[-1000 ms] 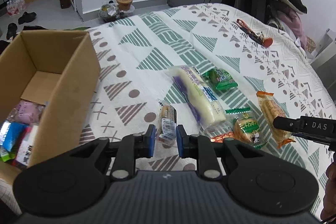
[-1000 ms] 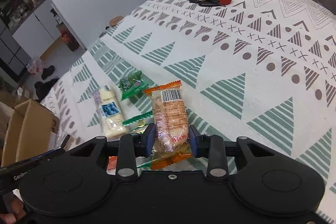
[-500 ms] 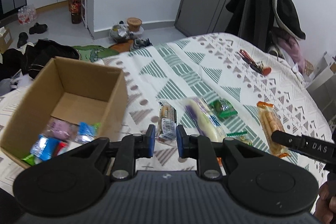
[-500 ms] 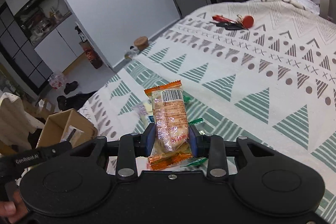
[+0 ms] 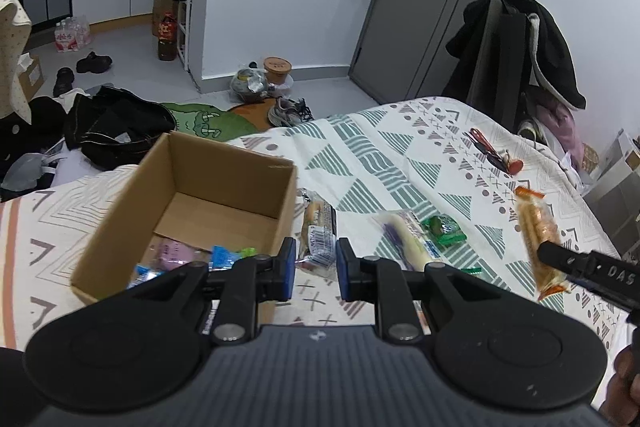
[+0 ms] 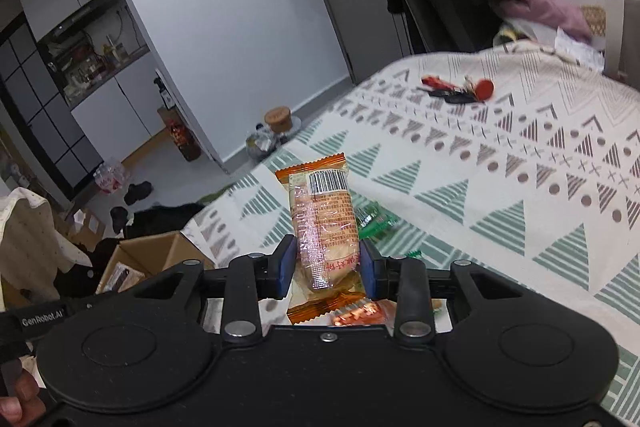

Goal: Organize snacks
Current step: 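Carry both packets over the box and open both tools to drop them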

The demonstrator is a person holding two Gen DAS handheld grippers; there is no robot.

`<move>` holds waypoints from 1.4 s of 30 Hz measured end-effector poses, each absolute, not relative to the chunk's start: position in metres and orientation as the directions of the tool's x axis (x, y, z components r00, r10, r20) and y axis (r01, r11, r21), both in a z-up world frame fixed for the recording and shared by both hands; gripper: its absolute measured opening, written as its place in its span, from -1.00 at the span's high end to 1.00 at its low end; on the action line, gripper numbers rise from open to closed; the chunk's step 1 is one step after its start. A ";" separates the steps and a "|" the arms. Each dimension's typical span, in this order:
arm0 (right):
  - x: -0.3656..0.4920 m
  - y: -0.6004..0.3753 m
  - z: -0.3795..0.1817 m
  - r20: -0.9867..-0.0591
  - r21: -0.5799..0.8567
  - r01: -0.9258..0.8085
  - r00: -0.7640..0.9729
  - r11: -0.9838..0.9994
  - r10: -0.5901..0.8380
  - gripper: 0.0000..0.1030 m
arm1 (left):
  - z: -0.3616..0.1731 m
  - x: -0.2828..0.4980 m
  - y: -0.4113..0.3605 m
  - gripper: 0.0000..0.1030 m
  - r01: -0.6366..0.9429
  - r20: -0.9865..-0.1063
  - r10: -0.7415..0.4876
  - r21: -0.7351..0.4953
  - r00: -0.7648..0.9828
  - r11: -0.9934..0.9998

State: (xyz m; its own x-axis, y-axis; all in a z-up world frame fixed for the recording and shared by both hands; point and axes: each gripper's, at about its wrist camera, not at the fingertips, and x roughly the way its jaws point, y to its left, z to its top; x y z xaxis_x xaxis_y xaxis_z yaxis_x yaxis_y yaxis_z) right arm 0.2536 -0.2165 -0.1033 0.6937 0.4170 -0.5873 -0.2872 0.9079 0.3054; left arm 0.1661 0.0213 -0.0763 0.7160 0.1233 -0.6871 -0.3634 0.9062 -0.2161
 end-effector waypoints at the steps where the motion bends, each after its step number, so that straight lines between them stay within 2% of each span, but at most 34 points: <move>1: 0.252 -0.215 -0.101 -0.583 0.304 -0.287 0.699 0.908 0.416 0.36 | -0.076 0.164 0.025 0.61 -0.366 -0.687 0.125 -0.216 0.716 0.905; 19: 0.224 -0.158 -0.099 -0.520 0.410 -0.316 0.689 0.856 0.504 0.36 | -0.073 0.148 0.071 0.61 -0.418 -0.679 0.165 -0.226 0.715 0.880; 37: 0.231 -0.090 -0.126 -0.566 0.425 -0.415 0.572 0.805 0.594 0.36 | -0.107 0.166 0.114 0.61 -0.483 -0.725 0.166 -0.253 0.668 0.838; 38: 0.231 -0.086 -0.127 -0.566 0.425 -0.423 0.565 0.800 0.600 0.36 | -0.107 0.167 0.116 0.54 -0.488 -0.725 0.172 -0.249 0.667 0.837; 42: 0.233 -0.067 -0.130 -0.575 0.425 -0.449 0.537 0.786 0.617 0.36 | -0.106 0.171 0.130 0.50 -0.491 -0.740 0.149 -0.268 0.656 0.829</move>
State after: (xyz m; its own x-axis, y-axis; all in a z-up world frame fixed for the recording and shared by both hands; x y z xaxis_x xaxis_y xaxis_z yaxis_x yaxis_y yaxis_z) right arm 0.2330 -0.0674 -0.1301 0.5367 0.6171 -0.5754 -0.4487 0.7863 0.4248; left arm 0.1713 0.1295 -0.1060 0.6558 0.1494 -0.7400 -0.4911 0.8289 -0.2679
